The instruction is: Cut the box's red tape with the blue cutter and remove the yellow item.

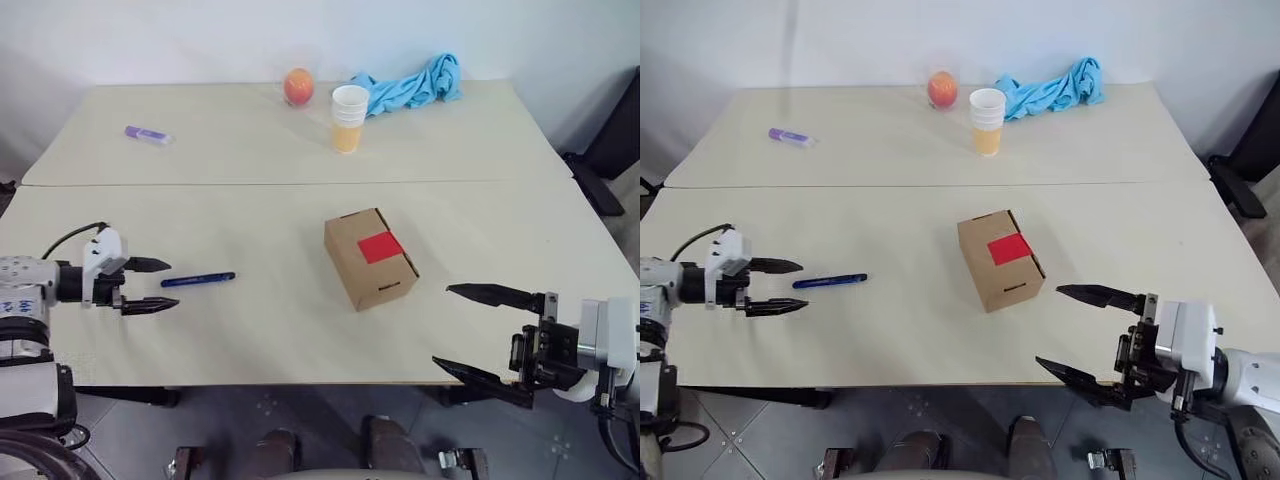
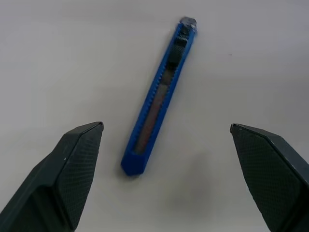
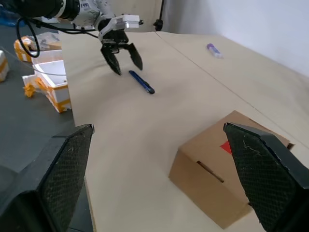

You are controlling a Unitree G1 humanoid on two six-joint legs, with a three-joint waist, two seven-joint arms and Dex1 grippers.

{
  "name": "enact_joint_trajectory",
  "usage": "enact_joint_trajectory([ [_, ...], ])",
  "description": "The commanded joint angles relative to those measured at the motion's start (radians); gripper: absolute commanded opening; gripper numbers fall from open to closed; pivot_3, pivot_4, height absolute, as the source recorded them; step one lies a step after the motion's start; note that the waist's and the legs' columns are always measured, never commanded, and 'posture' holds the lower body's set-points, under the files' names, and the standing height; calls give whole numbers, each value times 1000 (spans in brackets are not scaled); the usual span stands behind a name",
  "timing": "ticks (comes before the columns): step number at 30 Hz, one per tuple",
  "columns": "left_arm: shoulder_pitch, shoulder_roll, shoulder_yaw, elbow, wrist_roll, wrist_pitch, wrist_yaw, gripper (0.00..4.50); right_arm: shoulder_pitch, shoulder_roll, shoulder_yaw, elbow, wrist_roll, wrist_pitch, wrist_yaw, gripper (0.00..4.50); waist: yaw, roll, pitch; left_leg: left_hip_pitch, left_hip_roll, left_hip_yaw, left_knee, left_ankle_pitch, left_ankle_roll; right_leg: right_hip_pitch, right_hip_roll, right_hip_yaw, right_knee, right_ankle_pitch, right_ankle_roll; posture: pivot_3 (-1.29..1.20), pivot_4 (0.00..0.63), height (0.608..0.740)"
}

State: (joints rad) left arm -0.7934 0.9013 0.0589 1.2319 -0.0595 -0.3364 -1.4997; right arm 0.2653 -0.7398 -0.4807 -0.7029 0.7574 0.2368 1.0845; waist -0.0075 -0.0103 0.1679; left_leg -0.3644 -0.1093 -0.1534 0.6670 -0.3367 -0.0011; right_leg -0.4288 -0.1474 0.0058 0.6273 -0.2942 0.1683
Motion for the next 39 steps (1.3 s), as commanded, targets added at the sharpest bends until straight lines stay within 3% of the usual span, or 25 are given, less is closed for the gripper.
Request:
enact_joint_trajectory([
  [1, -36, -3, -16, 32, 41, -13, -4, 4472, 28, -7, -39, -53, 22, -6, -21, 4500, 4, 0, 0, 0, 0, 0, 0, 0, 0, 0, 0, 0, 0, 0, 0, 0, 150, 740],
  [5, -43, -24, -29, 51, 68, -21, 20, 4472, 60, -6, -61, -72, 31, -5, -37, 4500, 7, 0, 0, 0, 0, 0, 1, 0, 1, 1, -1, 0, 0, 0, 1, 0, 150, 740],
  [6, -40, -37, -30, 57, 72, -13, 34, 4295, 67, -6, -69, -80, 33, -1, -47, 4500, 9, 0, 0, 0, 0, -1, 1, 0, 1, 1, -1, 0, 0, 0, 1, 0, 150, 740],
  [8, -28, -56, -33, 63, 84, -18, 66, 3863, 81, -8, -81, -95, 39, 5, -62, 4500, 12, 0, 0, 1, 0, -1, 1, 0, 1, 2, -1, 0, 0, 1, 1, 0, 150, 740],
  [19, 5, -87, -29, 46, 80, -48, 62, 536, 102, -17, -92, -115, 54, 9, -86, 4500, 23, 1, 0, 10, 0, 1, 0, -2, 3, 10, -1, 1, -1, 1, 1, 0, 150, 740],
  [22, -4, -112, -16, 21, 56, -59, 31, 15, 84, -24, -77, -104, 51, 10, -89, 4500, 25, 1, -1, 12, 0, 1, 0, -2, 4, 13, -1, 1, -2, 1, 1, 0, 150, 740],
  [30, -6, -183, 25, -141, -48, -73, -42, 15, 60, -34, -48, -89, 51, 12, -83, 4500, 32, 0, 0, 11, 0, -1, 1, -3, 5, 15, -1, 0, -5, 1, 2, 0, 150, 740],
  [36, 60, -180, -6, -290, -41, -142, -6, 15, 45, -29, -11, -74, 33, 3, -78, 4500, 13, -1, 0, 11, 2, 0, 0, -3, 4, 14, -1, 0, -6, 1, 2, 0, 150, 740],
  [39, 136, -186, -23, -411, -55, -126, -5, 968, 36, -32, -1, -60, 25, -1, -73, 4500, 8, -1, 0, 11, 2, 0, -1, -3, 4, 14, -1, 0, -6, 1, 2, 0, 150, 740],
])
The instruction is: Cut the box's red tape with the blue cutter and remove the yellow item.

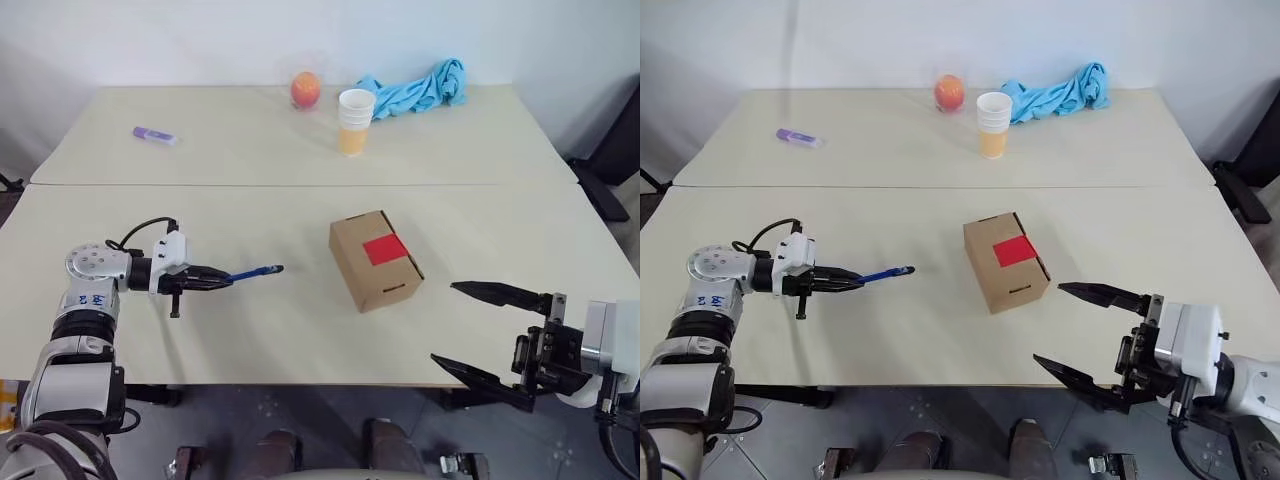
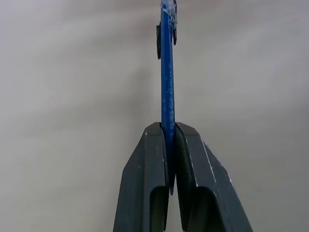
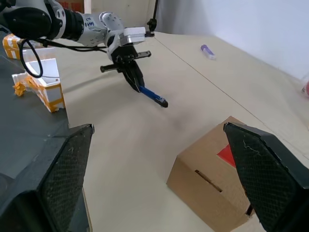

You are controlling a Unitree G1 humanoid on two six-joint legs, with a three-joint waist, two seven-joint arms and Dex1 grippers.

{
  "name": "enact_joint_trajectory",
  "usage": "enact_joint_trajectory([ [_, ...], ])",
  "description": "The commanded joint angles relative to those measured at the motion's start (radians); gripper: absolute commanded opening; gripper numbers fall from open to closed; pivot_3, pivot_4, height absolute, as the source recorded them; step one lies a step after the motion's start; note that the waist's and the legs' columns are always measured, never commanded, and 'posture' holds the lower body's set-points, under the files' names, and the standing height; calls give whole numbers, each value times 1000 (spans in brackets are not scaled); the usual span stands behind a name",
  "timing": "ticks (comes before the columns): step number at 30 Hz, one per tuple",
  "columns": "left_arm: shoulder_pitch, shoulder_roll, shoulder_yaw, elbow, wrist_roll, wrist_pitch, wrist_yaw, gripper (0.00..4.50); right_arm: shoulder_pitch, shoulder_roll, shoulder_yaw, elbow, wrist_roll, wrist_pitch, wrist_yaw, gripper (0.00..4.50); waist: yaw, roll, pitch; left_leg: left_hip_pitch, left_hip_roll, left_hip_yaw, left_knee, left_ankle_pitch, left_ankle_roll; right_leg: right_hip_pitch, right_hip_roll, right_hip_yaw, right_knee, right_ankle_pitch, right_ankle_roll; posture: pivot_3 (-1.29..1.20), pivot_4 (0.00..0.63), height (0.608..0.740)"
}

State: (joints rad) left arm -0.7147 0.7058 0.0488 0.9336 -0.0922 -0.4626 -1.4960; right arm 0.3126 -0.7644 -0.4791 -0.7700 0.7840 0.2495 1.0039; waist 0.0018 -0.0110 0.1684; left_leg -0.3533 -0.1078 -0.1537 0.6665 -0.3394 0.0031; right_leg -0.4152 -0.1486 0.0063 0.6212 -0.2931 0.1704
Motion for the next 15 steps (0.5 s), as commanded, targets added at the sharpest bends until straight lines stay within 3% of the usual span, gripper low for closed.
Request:
enact_joint_trajectory([
  [1, 87, 7, -16, -152, -30, 9, -8, 1290, -14, -7, 1, 11, -5, -16, 10, 4500, -1, 0, 0, 0, 0, 0, 0, 0, 0, 0, 0, 0, 0, 0, 0, 0, 150, 740],
  [11, 135, 20, 4, -237, -91, 137, 35, 4365, -31, -4, 13, 20, -8, -9, 8, 4500, 11, 0, 0, 0, 0, -1, 0, 0, 0, 1, 0, 0, -1, 0, 0, 0, 150, 740],
  [15, 123, 27, 3, -216, -106, 198, 26, 4454, -36, -3, 19, 18, -6, -4, 0, 4500, 16, 0, 0, 0, 0, 0, 0, 0, 0, 1, 0, 0, -1, 0, 0, 0, 150, 740],
])
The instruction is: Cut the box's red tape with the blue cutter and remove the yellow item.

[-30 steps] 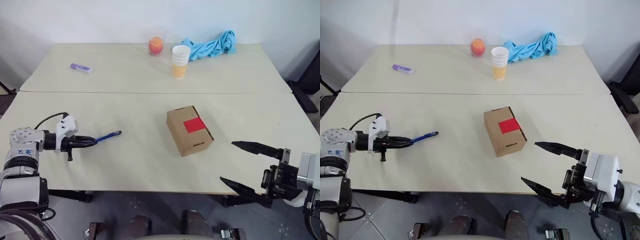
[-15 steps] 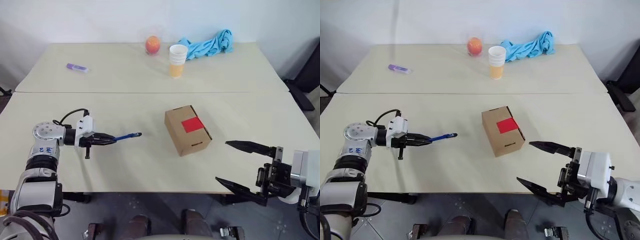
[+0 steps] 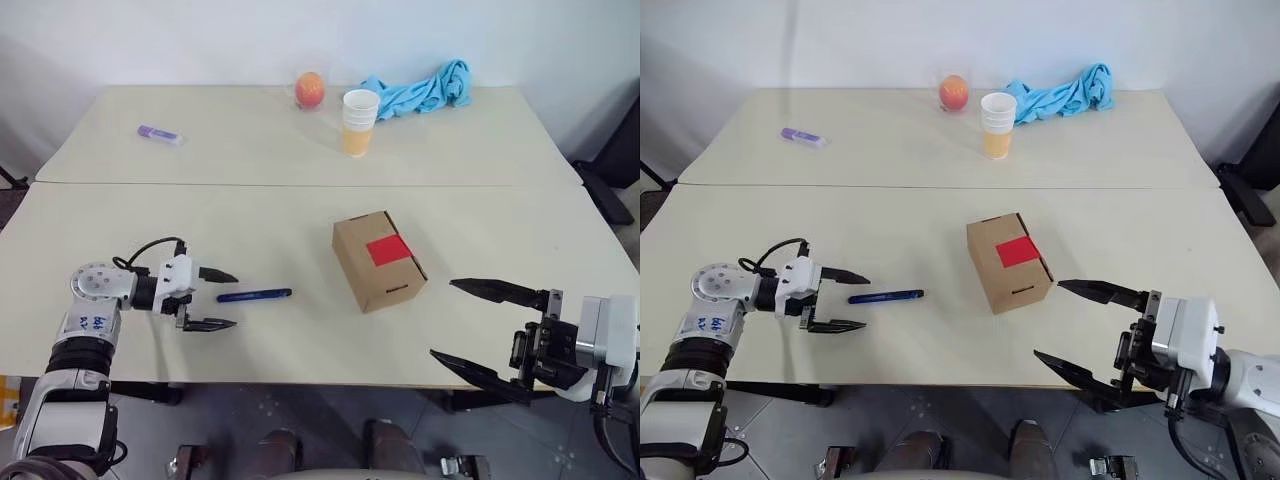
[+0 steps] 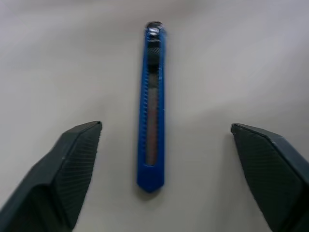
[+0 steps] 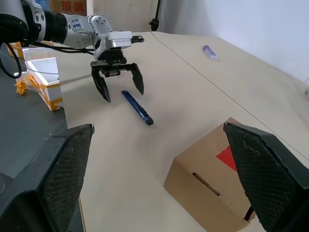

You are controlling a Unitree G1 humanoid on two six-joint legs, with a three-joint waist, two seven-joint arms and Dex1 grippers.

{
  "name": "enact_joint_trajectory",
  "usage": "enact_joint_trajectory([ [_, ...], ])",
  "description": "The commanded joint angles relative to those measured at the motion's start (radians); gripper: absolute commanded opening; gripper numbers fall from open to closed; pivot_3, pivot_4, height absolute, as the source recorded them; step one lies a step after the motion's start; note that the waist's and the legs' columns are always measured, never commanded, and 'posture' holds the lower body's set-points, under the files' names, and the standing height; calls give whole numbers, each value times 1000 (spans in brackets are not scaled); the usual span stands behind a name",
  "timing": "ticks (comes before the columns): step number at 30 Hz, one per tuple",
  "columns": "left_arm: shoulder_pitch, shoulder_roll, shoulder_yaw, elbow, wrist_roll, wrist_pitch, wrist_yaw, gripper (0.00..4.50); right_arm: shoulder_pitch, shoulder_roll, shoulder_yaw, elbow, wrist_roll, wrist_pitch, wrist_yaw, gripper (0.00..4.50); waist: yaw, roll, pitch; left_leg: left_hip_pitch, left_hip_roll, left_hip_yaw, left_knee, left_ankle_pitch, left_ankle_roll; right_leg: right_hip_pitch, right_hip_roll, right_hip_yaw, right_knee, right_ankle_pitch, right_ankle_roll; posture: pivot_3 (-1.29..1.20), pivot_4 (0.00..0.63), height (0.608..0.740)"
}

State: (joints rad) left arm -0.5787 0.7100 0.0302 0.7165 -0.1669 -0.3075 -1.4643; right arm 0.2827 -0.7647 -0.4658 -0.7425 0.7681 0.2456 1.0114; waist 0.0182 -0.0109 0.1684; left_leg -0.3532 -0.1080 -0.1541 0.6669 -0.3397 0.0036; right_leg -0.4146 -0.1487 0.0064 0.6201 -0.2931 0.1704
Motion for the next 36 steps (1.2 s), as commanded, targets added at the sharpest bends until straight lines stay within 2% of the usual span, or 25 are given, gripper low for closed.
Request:
enact_joint_trajectory([
  [1, -18, 19, 23, 9, -42, 75, -13, 4454, -7, -1, 8, -11, 11, 1, -11, 4500, 0, 0, 0, 0, 0, 0, 0, 0, 0, 0, 0, 0, 0, 0, 0, 0, 150, 740],
  [4, -36, 7, 12, 48, -51, 143, -34, 4454, -6, -1, 19, -13, 12, 2, -13, 4500, 2, 0, 0, 0, 0, 0, 0, 0, 0, 0, 0, 0, 0, 0, 0, 0, 150, 740],
  [7, -60, -3, -24, 117, -12, 115, -60, 4454, -16, -4, 27, -12, 14, 3, -19, 4500, 5, 0, 0, 0, 0, 0, 0, 0, 0, 0, 0, 0, 0, 0, 0, 0, 150, 740],
  [8, -71, -6, -33, 143, 2, 100, -57, 4278, -20, -6, 29, -12, 13, 3, -20, 4500, 5, 0, 0, 0, 0, 0, 0, 0, 0, 0, 0, 0, 0, 0, 0, 0, 150, 740],
  [10, -87, -12, -47, 185, 26, 44, -44, 3838, -25, -6, 28, -13, 15, 4, -21, 4500, 6, 0, 0, 0, 0, 0, 0, 0, 0, 0, 0, 0, 0, 0, 0, 0, 150, 740],
  [15, -89, -21, -70, 250, 63, -33, -28, 2332, -15, -1, 18, -27, 14, 6, -25, 4500, 6, 0, 0, 0, 0, 0, 0, 0, 0, 0, 0, 0, 0, 0, 0, 0, 150, 740],
  [21, -39, -29, -86, 245, 77, -106, -13, 524, 2, 9, 18, -39, 7, -3, -36, 4500, 5, 3, -2, 1, 0, 0, 0, 0, 1, 1, 0, 0, 0, 0, 0, 0, 150, 740],
  [24, -7, -53, -57, 161, 17, -110, -23, 426, -2, 6, 18, -30, 7, -6, -33, 4500, 5, 6, -3, 2, 0, 1, 0, -1, 1, 1, 0, 0, -1, 0, 0, 0, 150, 740],
  [28, 61, -57, -69, -105, -23, -104, -19, 426, -9, -23, 10, -36, 32, 28, -31, 4500, 7, 5, -3, 1, 0, 1, 0, -1, 1, 1, 0, 0, -1, 0, 0, 0, 150, 740],
  [31, 127, -64, -107, -345, -23, -6, 36, 426, 18, -57, 9, -80, 82, 97, -55, 4500, 10, 5, -3, 0, 0, 0, 0, -1, 2, 1, -1, 0, -2, 0, 0, 0, 150, 740],
  [34, 202, -80, -179, -578, 60, 127, 143, 426, 118, -133, 18, -171, 176, 268, -137, 4500, 11, 5, -2, -1, 0, -1, -1, -2, 2, 1, -1, 0, -6, 0, 0, 0, 150, 740],
  [36, 239, -99, -218, -700, 101, 244, 219, 426, 137, -149, 64, -185, 116, 301, -185, 4500, 10, 4, -2, -1, 1, -1, -2, -2, 2, 1, 0, 0, -9, 0, 0, 0, 150, 740],
])
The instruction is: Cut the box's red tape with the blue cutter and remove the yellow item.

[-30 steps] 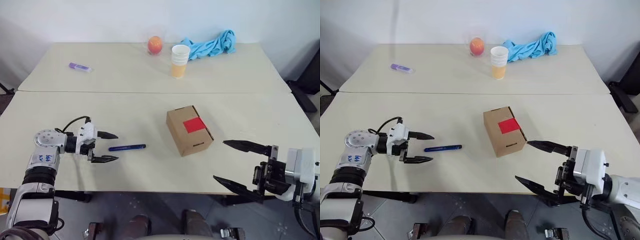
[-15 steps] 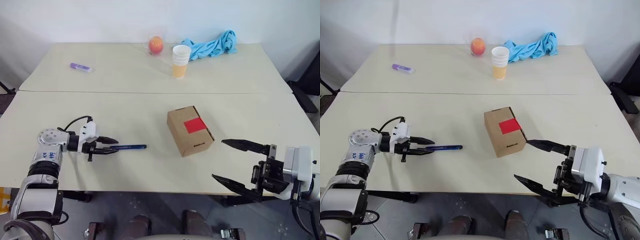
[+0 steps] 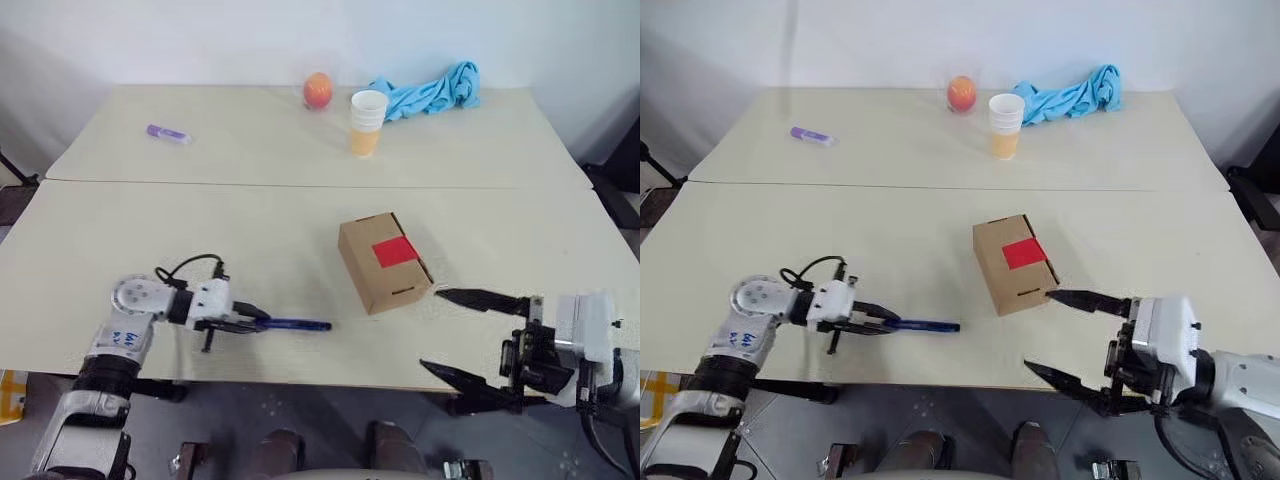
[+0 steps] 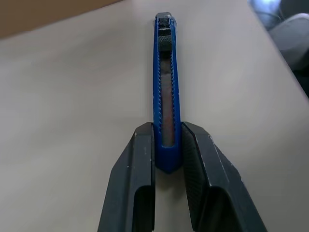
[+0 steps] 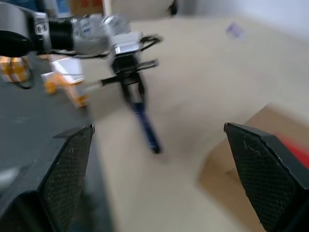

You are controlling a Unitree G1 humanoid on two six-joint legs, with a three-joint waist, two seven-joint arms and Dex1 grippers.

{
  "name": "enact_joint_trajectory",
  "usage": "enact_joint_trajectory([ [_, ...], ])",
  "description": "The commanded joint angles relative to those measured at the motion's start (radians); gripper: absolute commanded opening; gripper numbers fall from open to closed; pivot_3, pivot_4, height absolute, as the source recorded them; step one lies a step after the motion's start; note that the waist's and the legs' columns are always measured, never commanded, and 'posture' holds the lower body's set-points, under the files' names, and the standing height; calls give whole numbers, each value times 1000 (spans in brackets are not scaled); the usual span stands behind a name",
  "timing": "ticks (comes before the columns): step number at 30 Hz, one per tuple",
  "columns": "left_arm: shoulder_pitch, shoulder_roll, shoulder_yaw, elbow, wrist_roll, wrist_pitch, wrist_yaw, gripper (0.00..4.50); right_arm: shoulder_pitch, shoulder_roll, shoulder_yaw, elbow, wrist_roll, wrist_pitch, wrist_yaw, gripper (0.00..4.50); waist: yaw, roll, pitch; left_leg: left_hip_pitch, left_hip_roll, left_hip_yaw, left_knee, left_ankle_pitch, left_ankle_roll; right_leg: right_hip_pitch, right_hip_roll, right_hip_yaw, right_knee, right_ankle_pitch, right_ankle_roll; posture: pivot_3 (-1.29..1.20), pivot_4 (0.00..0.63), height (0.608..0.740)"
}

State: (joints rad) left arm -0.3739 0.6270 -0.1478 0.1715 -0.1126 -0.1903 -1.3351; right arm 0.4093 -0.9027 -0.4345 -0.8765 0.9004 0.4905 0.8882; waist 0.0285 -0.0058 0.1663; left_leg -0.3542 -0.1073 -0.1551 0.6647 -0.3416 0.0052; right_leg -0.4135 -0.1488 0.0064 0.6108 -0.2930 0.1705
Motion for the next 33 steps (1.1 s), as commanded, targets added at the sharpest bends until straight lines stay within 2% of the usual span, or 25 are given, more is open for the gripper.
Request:
enact_joint_trajectory([
  [1, 48, -23, -61, -207, 65, 171, 117, 426, 14, -17, 54, -47, -52, 70, -84, 4500, -2, -1, 0, 0, 0, 0, 0, 0, 0, 0, 0, 0, 0, 0, 0, 0, 150, 740],
  [5, 77, -36, -130, -346, 104, 303, 172, 426, 2, -46, 136, -21, -177, 81, -98, 3229, -1, -1, 0, 1, 0, 2, 1, 0, 0, 0, 0, 0, -1, 0, 1, 0, 150, 740],
  [7, 74, -46, -170, -384, 124, 360, 193, 426, -57, -48, 214, 8, -239, 72, -107, 2537, 0, -1, 0, 1, 0, 2, 1, 0, 0, 0, 0, 0, -2, 0, 1, 0, 150, 740],
  [8, 70, -48, -185, -396, 135, 398, 203, 426, -91, -45, 252, 23, -269, 62, -108, 2099, 0, -1, 0, 1, 0, 2, 1, 0, 0, 1, 0, 0, -2, 0, 1, 0, 150, 740],
  [10, 60, -52, -213, -406, 155, 454, 220, 426, -137, -33, 298, 44, -300, 58, -110, 1595, 0, 0, 0, 1, -1, 2, 1, 0, 0, 2, 0, 0, -3, 1, 1, 0, 150, 740],
  [15, -4, -116, -288, -407, 191, 558, 275, 426, -208, 19, 416, 124, -419, 11, -128, 13, 31, 0, 0, 1, -1, 1, 1, -1, 1, 4, 0, -1, -6, 1, 2, 0, 150, 740],
  [25, -32, -81, -315, -401, 208, 534, 275, 426, -293, 49, 482, 263, -512, -43, -78, 13, 32, 0, 0, 1, -1, 1, 1, -1, 2, 4, 0, 0, -8, 2, 3, 0, 150, 740],
  [33, -36, -83, -318, -433, 199, 598, 285, 426, -305, 52, 527, 353, -574, -116, -15, 13, 29, 0, 0, 1, -1, 1, 1, -1, 2, 4, 0, 0, -8, 2, 3, 0, 150, 740],
])
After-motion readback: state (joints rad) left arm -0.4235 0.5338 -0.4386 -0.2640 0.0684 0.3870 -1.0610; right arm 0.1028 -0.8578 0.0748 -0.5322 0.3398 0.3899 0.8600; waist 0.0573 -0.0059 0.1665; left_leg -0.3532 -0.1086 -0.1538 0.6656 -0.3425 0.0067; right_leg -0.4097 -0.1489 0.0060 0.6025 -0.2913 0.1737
